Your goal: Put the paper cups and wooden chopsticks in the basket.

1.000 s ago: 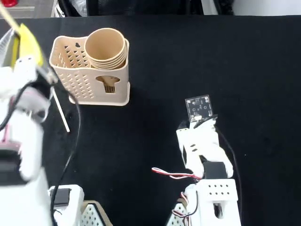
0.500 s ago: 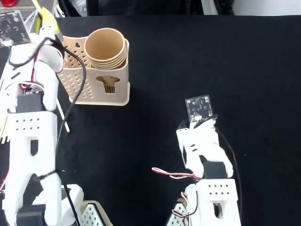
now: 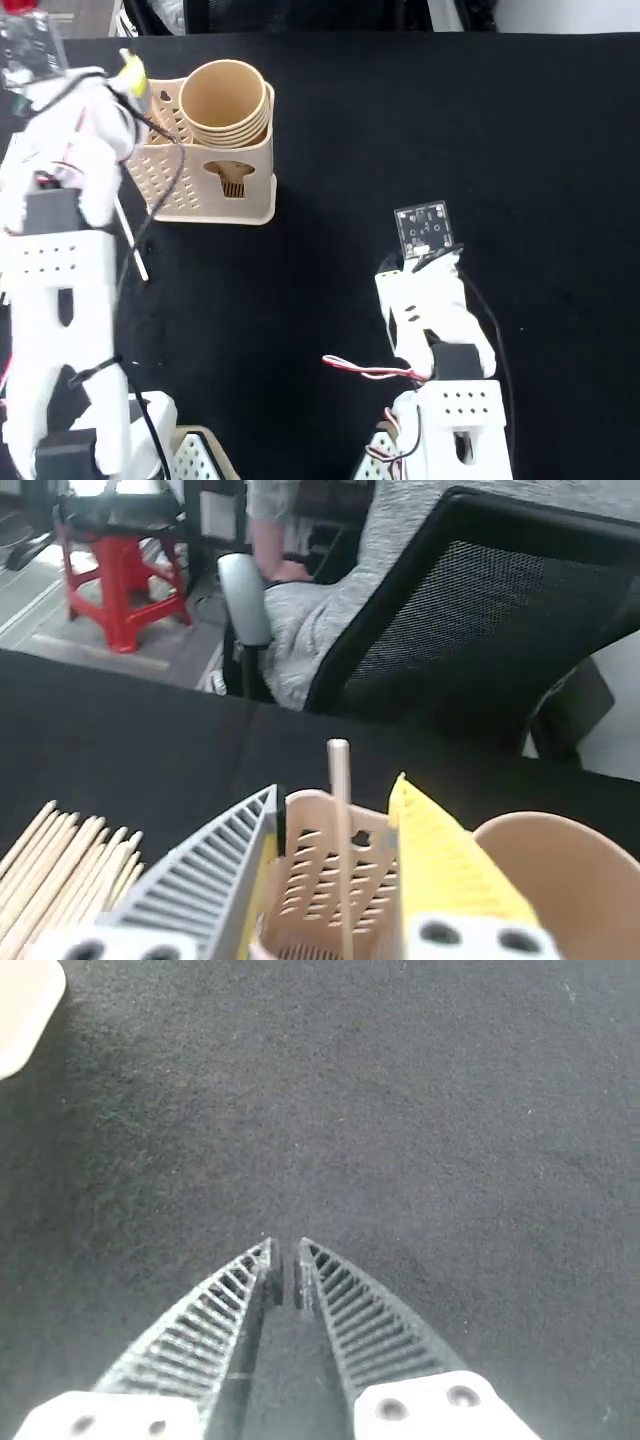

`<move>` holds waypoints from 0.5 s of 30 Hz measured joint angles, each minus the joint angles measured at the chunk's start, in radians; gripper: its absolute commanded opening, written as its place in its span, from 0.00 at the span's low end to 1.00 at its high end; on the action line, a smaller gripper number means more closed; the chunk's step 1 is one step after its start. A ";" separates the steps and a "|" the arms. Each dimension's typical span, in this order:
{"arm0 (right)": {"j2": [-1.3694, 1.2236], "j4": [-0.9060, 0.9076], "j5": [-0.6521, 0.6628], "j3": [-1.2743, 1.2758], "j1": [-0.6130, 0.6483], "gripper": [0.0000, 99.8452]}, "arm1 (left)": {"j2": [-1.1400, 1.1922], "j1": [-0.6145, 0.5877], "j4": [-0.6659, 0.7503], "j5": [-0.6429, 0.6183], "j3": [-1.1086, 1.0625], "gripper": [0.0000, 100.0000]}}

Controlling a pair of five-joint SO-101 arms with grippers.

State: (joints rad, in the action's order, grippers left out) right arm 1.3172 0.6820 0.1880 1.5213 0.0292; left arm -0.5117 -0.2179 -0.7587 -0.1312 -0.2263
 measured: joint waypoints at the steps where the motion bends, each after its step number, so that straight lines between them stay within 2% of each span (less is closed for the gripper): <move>1: 0.000 0.000 0.000 0.000 0.000 0.04 | 0.000 -0.008 -0.052 0.012 0.044 0.19; 5: 0.000 0.000 0.000 0.000 0.000 0.04 | 0.008 -0.046 -0.282 0.095 0.213 0.19; 8: 0.000 0.000 0.000 0.000 0.000 0.04 | 0.057 -0.118 -0.443 0.153 0.310 0.19; 11: 0.000 0.000 0.000 0.000 0.000 0.04 | 0.143 -0.218 -0.560 0.221 0.379 0.19; 15: 0.000 0.000 0.000 0.000 0.000 0.04 | 0.311 -0.333 -0.649 0.327 0.442 0.19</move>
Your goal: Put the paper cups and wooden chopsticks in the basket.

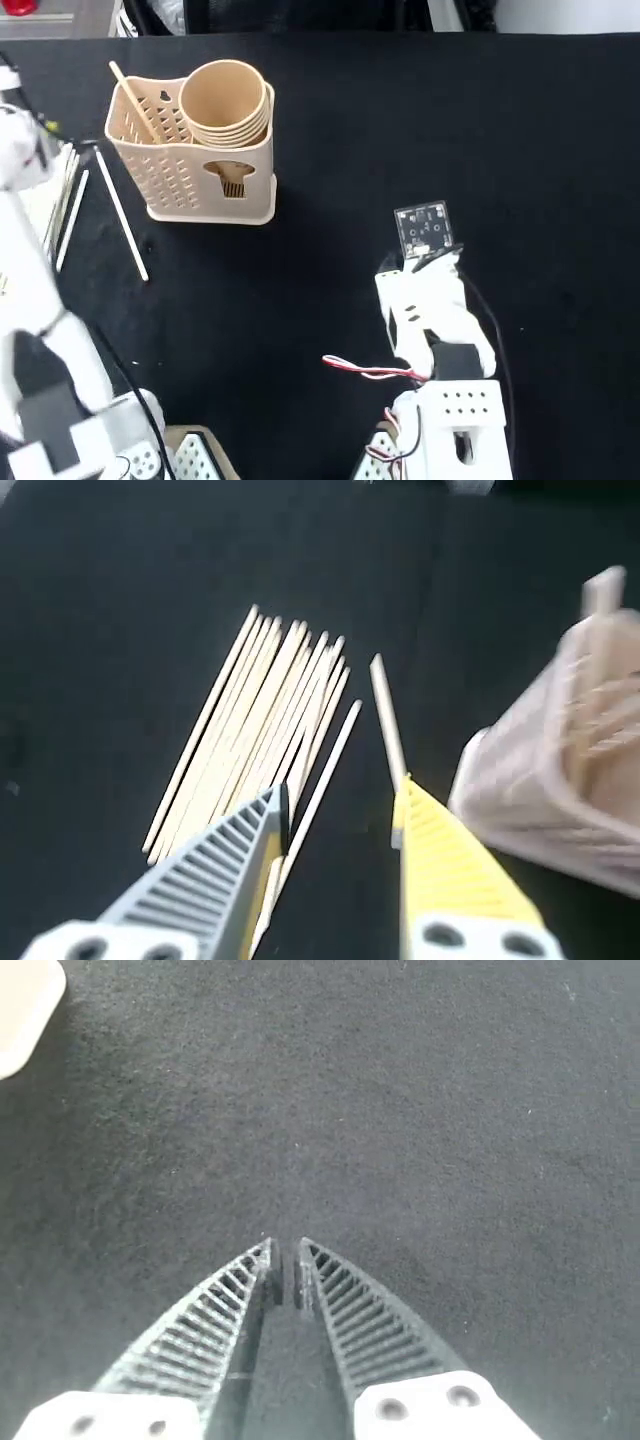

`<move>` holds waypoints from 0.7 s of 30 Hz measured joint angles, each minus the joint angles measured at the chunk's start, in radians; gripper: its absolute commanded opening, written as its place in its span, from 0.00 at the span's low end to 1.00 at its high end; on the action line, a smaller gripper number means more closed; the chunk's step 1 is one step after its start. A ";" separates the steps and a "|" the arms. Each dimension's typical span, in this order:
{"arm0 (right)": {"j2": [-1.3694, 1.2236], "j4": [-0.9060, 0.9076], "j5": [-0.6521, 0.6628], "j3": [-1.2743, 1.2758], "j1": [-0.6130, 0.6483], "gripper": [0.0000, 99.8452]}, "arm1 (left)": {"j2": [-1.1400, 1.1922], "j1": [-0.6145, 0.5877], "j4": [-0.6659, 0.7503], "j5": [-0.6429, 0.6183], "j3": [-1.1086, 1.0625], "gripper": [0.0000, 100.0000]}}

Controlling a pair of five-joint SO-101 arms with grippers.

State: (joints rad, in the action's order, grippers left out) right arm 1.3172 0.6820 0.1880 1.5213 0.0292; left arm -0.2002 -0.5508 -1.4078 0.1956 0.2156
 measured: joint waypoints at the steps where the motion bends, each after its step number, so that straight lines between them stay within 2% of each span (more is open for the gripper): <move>1: 0.000 0.000 0.000 0.000 0.000 0.04 | 0.046 -0.017 -0.014 0.028 0.014 0.19; 4: 0.000 0.000 0.000 0.000 0.000 0.04 | 0.178 -0.051 -0.032 0.101 0.048 0.19; 11: 0.000 0.000 0.000 0.006 0.000 0.04 | 0.443 -0.049 -0.032 0.250 0.153 0.19; 21: 0.000 0.000 0.006 0.009 0.000 0.04 | 0.931 -0.049 -0.031 0.258 0.531 0.18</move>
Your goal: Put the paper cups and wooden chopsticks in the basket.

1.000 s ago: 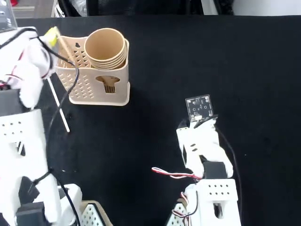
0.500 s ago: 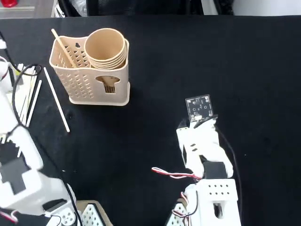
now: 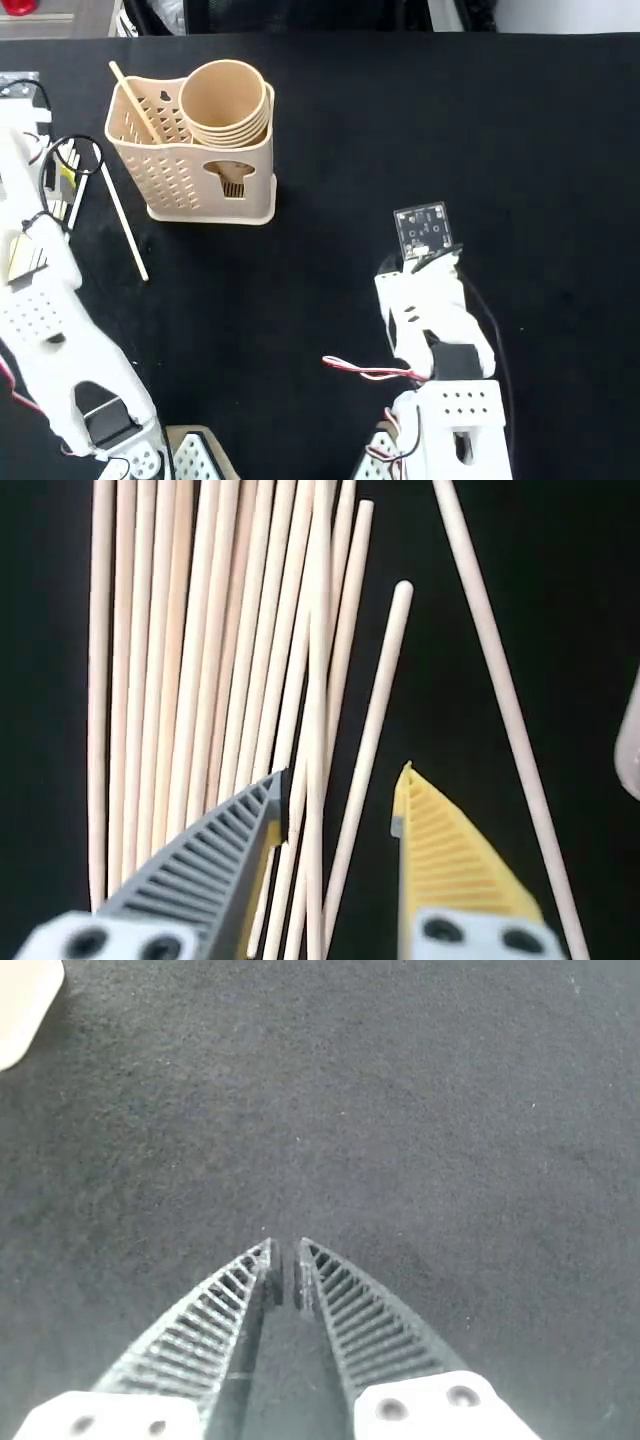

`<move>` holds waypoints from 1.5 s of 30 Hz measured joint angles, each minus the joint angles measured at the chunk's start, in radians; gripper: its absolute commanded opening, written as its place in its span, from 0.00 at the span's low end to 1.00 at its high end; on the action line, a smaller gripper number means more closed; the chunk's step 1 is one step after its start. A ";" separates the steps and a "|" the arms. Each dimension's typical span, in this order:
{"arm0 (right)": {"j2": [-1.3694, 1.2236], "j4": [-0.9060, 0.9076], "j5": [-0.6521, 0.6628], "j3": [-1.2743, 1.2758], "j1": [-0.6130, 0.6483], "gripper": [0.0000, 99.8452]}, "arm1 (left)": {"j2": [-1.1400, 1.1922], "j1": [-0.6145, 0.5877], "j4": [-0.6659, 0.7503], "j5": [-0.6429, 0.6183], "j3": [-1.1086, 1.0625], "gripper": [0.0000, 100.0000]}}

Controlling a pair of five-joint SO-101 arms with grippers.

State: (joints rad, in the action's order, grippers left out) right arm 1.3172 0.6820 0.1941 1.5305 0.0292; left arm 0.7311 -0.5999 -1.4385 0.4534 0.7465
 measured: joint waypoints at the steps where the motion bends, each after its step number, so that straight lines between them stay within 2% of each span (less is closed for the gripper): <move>1: 0.000 0.000 0.008 0.000 0.000 0.04 | 0.046 0.000 0.000 0.000 0.046 0.17; 7: 0.000 0.000 0.017 0.000 0.000 0.04 | 0.245 0.002 -0.003 0.000 0.258 0.17; 13: 0.000 0.000 0.017 0.000 0.000 0.04 | 0.353 0.025 -0.003 0.002 0.356 0.16; 22: 0.000 0.000 0.017 0.000 0.000 0.04 | 0.387 0.026 0.003 0.005 0.391 0.04; 28: 0.000 0.000 0.017 0.000 0.000 0.04 | 0.390 0.035 -0.072 0.003 0.410 0.03; 36: 0.000 0.000 0.017 0.000 0.000 0.04 | 0.397 0.035 -0.292 0.000 0.643 0.03; 41: 0.000 0.000 0.017 0.000 0.000 0.04 | 0.404 0.029 -0.315 -0.009 0.815 0.03; 45: 0.000 0.000 0.017 0.000 0.000 0.04 | 0.404 0.002 -0.318 -0.057 0.868 0.03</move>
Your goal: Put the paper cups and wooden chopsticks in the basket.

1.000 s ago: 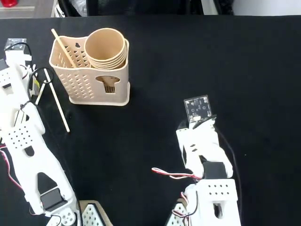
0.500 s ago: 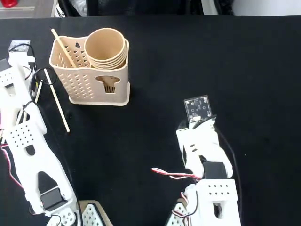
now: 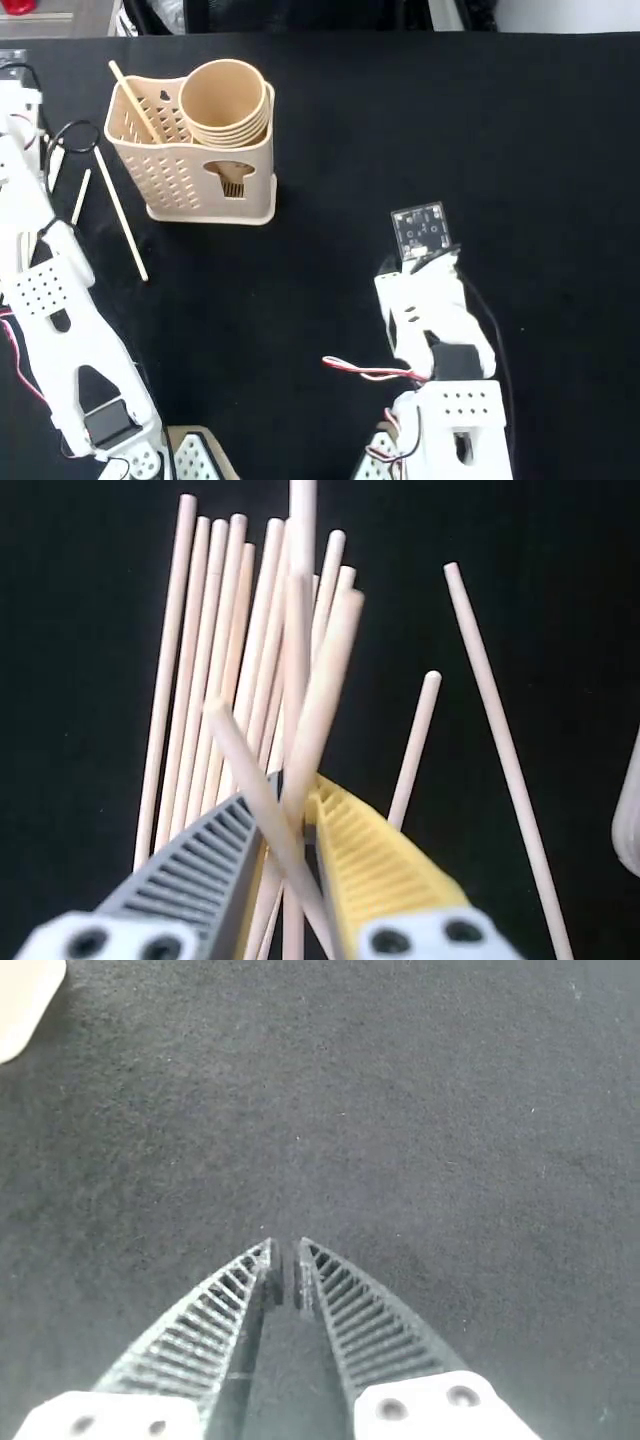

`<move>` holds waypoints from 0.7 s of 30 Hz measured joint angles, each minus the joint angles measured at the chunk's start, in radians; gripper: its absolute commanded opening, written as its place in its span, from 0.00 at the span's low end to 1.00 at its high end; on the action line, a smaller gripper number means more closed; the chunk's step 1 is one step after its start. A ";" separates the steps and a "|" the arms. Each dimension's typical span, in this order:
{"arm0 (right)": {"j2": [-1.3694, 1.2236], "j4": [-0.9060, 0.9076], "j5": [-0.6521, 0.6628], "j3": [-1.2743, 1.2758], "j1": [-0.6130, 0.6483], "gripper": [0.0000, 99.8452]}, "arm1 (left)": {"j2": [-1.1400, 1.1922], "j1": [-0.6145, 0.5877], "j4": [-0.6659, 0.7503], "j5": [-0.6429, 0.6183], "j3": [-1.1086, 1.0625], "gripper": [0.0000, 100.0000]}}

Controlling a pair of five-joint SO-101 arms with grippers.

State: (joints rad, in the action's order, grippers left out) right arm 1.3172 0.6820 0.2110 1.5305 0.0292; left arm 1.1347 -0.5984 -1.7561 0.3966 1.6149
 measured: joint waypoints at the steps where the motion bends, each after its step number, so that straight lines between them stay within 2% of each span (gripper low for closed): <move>1: 0.000 0.000 0.000 0.000 0.000 0.04 | 0.000 -0.005 -0.002 -0.012 0.003 0.03; 11: 0.000 0.000 0.000 0.000 0.000 0.04 | -0.130 -0.002 -0.003 -0.201 0.003 0.03; 21: 0.000 0.000 0.000 0.000 0.000 0.04 | -0.362 -0.002 -0.005 -0.233 0.003 0.03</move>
State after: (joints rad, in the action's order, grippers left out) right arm 1.3172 0.6820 0.2110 1.5305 0.0292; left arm 0.7725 -0.5999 -1.7607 0.1634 1.6180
